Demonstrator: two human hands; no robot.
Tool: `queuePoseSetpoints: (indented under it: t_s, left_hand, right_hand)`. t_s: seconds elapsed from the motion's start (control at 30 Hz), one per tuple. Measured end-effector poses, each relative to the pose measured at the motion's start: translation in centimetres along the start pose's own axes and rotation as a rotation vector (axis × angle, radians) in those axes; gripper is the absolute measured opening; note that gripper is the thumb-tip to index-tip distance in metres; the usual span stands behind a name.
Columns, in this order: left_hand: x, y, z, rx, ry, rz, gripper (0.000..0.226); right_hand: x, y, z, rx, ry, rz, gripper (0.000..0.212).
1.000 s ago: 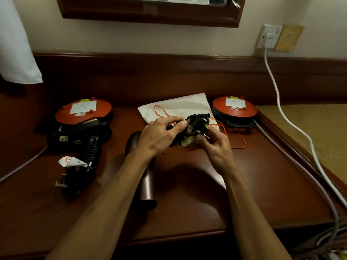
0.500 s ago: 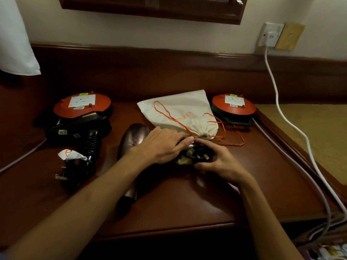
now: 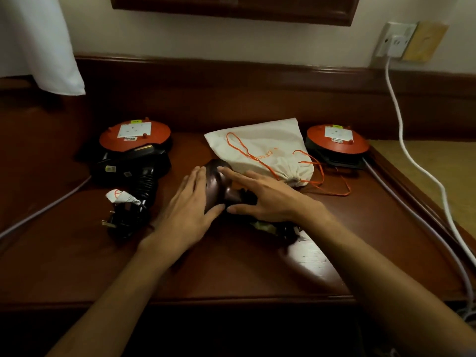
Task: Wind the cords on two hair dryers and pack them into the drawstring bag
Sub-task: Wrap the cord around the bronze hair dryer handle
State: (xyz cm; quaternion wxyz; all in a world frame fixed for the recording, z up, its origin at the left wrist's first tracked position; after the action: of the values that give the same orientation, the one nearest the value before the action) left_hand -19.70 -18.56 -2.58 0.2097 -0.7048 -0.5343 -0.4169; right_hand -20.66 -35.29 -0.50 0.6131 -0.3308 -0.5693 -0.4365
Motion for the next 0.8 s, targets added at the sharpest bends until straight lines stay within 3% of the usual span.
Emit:
queuePoseSetpoints:
  t_s: [0.13,0.23,0.37,0.8]
  left_hand:
    - [0.3,1.9,0.2,-0.103,0.102,0.093,0.088]
    - [0.0,2.5,0.1,-0.063,0.249,0.097,0.079]
    - [-2.2,2.1,-2.2,-0.23,0.295,0.058,0.074]
    - [-15.2,6.5,-18.2,-0.708,0.3,0.006,0.073]
  right_hand:
    - [-2.1,0.4,-0.2,-0.025,0.123,0.104,0.084]
    - [-2.8,-0.6,-0.2,-0.136,0.157,0.011,0.083]
    - [-2.8,-3.9,-1.2,-0.289,0.16,-0.095,0.081]
    - [0.8,-18.9,-13.6,-0.76,0.144,-0.201,0.078]
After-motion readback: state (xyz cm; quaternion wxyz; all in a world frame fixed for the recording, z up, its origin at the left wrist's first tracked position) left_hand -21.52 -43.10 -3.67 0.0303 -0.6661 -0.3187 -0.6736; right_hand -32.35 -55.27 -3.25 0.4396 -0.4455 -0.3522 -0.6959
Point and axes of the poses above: each hand's wrist, its own y-axis towards the middle knuckle, its own x-axis out of the back of the hand, z = x × y, the point moved 6 cm from there along y, towards the middle knuckle, and after that the axes turned 11 degrees about -y, right-handed, at the moved point
